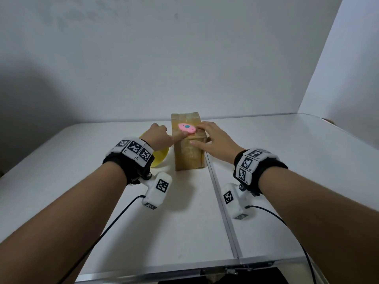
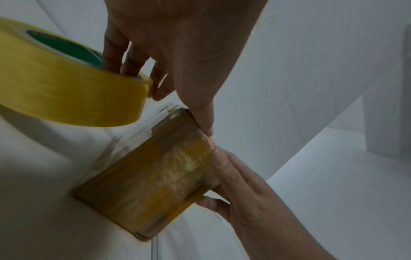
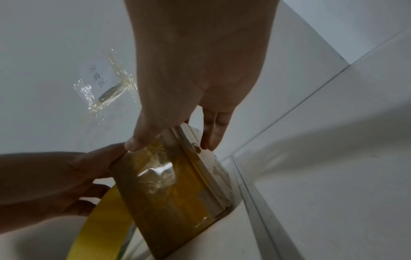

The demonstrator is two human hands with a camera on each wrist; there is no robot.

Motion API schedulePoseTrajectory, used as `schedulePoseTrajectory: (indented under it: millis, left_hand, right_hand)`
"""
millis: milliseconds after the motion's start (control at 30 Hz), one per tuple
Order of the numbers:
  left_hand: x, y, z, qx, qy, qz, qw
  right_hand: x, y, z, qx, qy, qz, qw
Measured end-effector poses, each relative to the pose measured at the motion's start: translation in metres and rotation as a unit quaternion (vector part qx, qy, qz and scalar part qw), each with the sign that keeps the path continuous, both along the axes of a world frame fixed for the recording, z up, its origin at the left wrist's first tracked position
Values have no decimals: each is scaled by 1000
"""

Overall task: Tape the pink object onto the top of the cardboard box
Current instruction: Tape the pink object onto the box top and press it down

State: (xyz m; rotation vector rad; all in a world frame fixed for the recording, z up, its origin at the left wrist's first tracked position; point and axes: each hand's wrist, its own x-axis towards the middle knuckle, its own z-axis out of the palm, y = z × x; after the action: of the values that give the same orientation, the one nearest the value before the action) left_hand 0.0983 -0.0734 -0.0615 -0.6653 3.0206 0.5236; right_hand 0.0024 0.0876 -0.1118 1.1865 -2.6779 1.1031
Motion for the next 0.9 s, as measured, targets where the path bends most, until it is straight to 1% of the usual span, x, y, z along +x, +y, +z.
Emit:
schedulePoseTrajectory:
  millis: [67,133,200,367,467,567,700,767,833,900]
  left_hand:
    - [-5,-6,-5,3,-5,-1,1000]
    - [-10,-12,-11,19,21,16,999]
    - [-13,-15,-13,28,22,18,999]
    - [-19,-19,-18,3,6,18,1000]
    - [-16,-16,-20,-27,1,0,1000]
    - [-17,-19,-20,-11,12,-25,1000]
    - [-14,-11,-15,-69,-29,-51,996]
    - [-13,-10,-15,-47,-35,-42,997]
    - [-16,-13,-18,-26,-8,-17,999]
    - [-20,-18,-21,-45,-7,-19,999]
  right_hand:
    - [-1,-1,0,7,28,0,1000]
    - [-3,-3,3,24,57,-8,998]
    - [-3,-6,8,41,74,-12,996]
    - [-4,-10,5,77,125,-24,989]
    - [-7,-10,0,89,145,-30,985]
    - [-7,-11,-3,91,149,-25,984]
    - [-6,-11,-2,91,137,-8,986]
    - [-5,-10,-1,96,132,-2,987]
    - [-4,-10,-1,96,126,3,987]
    - [-4,-10,0,103,118,12,988]
